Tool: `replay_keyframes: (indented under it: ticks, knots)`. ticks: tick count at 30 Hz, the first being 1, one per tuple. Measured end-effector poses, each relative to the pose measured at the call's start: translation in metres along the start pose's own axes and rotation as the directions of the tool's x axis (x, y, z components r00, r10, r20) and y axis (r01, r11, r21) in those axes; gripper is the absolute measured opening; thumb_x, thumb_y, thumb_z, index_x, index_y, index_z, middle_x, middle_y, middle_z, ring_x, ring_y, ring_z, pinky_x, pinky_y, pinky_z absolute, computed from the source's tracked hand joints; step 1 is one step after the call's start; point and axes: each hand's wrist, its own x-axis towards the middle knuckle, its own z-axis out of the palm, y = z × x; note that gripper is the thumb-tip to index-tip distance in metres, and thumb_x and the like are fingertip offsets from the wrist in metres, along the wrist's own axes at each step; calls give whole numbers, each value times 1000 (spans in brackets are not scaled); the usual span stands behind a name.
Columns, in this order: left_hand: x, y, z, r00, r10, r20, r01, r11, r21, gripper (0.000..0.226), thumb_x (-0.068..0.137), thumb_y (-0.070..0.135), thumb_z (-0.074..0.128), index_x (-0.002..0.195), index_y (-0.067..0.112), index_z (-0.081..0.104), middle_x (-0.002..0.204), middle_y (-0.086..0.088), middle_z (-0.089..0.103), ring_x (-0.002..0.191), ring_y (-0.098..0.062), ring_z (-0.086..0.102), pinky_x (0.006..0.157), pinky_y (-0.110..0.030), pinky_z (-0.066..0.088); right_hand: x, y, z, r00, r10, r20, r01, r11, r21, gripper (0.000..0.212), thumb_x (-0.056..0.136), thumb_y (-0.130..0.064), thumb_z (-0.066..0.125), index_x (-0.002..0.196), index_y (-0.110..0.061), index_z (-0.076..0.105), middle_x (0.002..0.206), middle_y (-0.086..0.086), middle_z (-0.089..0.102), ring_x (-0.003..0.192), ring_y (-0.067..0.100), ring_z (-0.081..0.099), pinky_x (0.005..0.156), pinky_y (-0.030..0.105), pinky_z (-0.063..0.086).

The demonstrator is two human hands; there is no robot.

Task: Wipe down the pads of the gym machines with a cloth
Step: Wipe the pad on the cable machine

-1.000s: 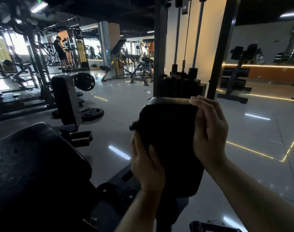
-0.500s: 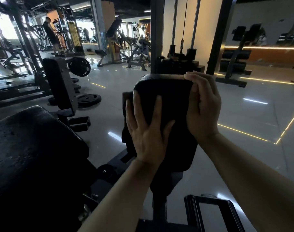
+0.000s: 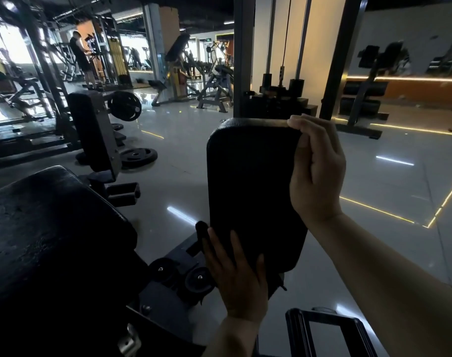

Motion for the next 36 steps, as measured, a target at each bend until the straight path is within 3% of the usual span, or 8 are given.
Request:
replay_keyframes:
  ticks: [6, 12, 17, 21, 24, 29, 33, 36]
  knots:
    - [61, 18, -22, 999, -2, -51, -6, 986, -164, 63, 100, 51, 21, 152, 26, -3, 157, -20, 13, 143, -32, 16, 111, -43, 22, -1, 1, -1, 1000, -5, 25, 5, 1000, 3, 26, 98, -4, 41, 111, 6, 61, 114, 18, 60, 108, 28, 59, 88, 44, 52]
    - [173, 67, -65, 967, 81, -241, -157, 936, -314, 51, 98, 37, 38, 143, 14, 32, 146, -16, 38, 133, -26, 38, 105, -33, 35, -2, 6, -2, 998, -17, 57, 15, 999, 36, 23, 97, -6, 41, 115, -3, 56, 116, 20, 57, 106, 28, 57, 83, 44, 53]
    - [124, 46, -42, 957, -184, -226, 52, 871, -488, 76, 87, 60, 48, 144, 12, 32, 142, 2, 38, 131, 3, 31, 102, -5, 24, -3, 6, -1, 999, -26, 22, 26, 999, 31, 23, 98, -3, 41, 113, -2, 57, 114, 19, 59, 106, 30, 59, 84, 46, 52]
    - [53, 14, -16, 934, -350, -68, 261, 801, -538, 73, 82, 73, 43, 141, 31, 32, 133, 24, 44, 125, 1, 44, 101, -16, 37, -4, 6, 0, 999, -40, 6, 40, 999, 30, 22, 98, -2, 41, 115, -6, 54, 114, 18, 59, 106, 29, 60, 86, 44, 52]
    - [32, 5, -10, 876, -482, 33, 419, 723, -549, 72, 78, 82, 33, 135, 38, 34, 127, 23, 49, 123, -6, 48, 94, -8, 35, -4, 6, 1, 999, -34, 0, 34, 998, 52, 22, 98, -4, 40, 116, -8, 53, 115, 18, 59, 107, 29, 59, 87, 44, 52]
    - [70, 17, -18, 857, -515, 12, 416, 679, -605, 86, 86, 77, 23, 116, 2, 52, 107, -19, 62, 103, -40, 58, 86, -51, 50, -4, 6, 1, 1000, -26, 17, 25, 998, 50, 23, 99, -6, 39, 117, -9, 52, 117, 16, 58, 110, 26, 58, 89, 42, 51]
    - [134, 56, -48, 919, -366, -147, 239, 813, -531, 51, 97, 41, 29, 132, 10, 51, 123, 7, 52, 111, 2, 45, 89, -1, 31, -4, 7, -1, 999, 8, 53, -12, 997, 78, 23, 100, -11, 35, 118, -11, 50, 121, 8, 53, 111, 23, 56, 88, 38, 51]
    - [169, 80, -62, 950, -251, -184, 131, 860, -493, 48, 96, 34, 33, 131, 8, 51, 119, 4, 51, 100, 11, 39, 81, 5, 27, -4, 7, -2, 996, 43, 81, -54, 988, 142, 25, 99, -13, 33, 119, -13, 50, 123, 5, 50, 113, 20, 54, 89, 38, 50]
